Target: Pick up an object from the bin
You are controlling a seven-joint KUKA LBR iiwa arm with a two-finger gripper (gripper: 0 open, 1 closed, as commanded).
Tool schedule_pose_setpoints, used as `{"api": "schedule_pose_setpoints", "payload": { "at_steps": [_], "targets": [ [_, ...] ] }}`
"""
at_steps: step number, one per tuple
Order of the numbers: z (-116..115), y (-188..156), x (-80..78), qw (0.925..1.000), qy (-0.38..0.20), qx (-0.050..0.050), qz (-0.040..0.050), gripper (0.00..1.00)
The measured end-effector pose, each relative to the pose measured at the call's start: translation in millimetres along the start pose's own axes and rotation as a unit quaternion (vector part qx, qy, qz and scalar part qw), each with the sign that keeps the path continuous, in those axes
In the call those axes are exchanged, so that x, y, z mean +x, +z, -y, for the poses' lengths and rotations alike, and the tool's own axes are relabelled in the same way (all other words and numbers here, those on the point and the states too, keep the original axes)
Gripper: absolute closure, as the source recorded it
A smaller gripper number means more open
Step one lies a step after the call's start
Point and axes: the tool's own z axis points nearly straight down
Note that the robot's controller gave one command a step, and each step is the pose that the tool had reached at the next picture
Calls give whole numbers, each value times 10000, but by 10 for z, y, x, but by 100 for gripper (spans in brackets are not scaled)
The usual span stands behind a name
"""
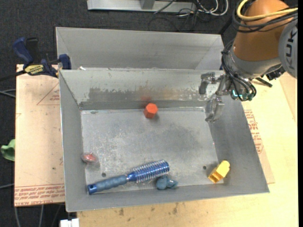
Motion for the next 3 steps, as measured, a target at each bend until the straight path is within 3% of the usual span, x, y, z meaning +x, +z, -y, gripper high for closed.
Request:
{"api": "schedule_pose_setpoints", "payload": {
  "at_steps": [1,2,3],
  "targets": [
    [375,747,903,9897,-1431,4,11,0],
    [765,1523,1373,9901,-1401,20,-17,0],
    [773,1582,1368,9681,-2504,50,36,0]
  ]
}}
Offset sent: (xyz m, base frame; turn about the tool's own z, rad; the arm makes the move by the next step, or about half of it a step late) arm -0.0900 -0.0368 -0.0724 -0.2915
